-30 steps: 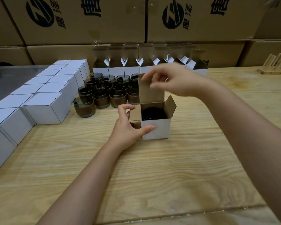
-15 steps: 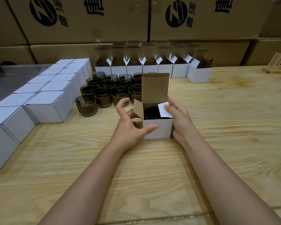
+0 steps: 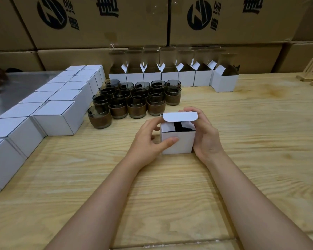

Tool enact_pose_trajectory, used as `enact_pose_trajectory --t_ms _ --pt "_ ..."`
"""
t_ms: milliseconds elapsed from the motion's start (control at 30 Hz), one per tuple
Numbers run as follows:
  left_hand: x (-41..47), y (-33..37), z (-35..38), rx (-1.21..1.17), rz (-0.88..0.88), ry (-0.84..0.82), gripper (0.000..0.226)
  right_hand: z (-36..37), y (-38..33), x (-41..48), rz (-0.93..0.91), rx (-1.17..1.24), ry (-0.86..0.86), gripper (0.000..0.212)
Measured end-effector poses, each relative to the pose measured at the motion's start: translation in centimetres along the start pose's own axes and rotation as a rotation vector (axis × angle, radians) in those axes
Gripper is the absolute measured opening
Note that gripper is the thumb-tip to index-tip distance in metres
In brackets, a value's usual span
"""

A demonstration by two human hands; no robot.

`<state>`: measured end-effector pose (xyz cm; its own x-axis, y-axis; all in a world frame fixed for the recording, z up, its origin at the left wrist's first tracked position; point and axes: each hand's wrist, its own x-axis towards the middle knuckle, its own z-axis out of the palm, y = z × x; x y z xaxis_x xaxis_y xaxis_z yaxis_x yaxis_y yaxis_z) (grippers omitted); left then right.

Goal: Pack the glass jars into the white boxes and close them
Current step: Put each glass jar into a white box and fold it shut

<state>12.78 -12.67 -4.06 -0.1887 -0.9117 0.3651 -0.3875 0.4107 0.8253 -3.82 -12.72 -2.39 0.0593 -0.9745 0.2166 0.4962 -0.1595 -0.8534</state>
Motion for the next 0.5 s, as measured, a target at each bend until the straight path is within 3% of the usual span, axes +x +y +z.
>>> enact_pose_trajectory --t_ms 167,200,300,500 --pt "0.04 -0.16 -0.19 -0.043 -0.013 0.036 0.062 0.16 0.01 -0.15 0.016 -0.084 -0.093 0.07" --pt "0.04 -0.09 -0.21 -0.05 -0.013 0.042 0.06 0.21 0.07 -0.1 0.013 -0.097 -0.075 0.067" --pt "0.02 -0.04 -0.24 -0.116 -0.024 0.078 0.057 0.1 0.24 0.01 -0.023 -0.103 -0.048 0.025" --pt "0.03 -0.19 -0.26 -0.182 -0.014 0.076 0.059 -0.35 0.21 -0.01 -0.025 -0.09 -0.066 0.02"
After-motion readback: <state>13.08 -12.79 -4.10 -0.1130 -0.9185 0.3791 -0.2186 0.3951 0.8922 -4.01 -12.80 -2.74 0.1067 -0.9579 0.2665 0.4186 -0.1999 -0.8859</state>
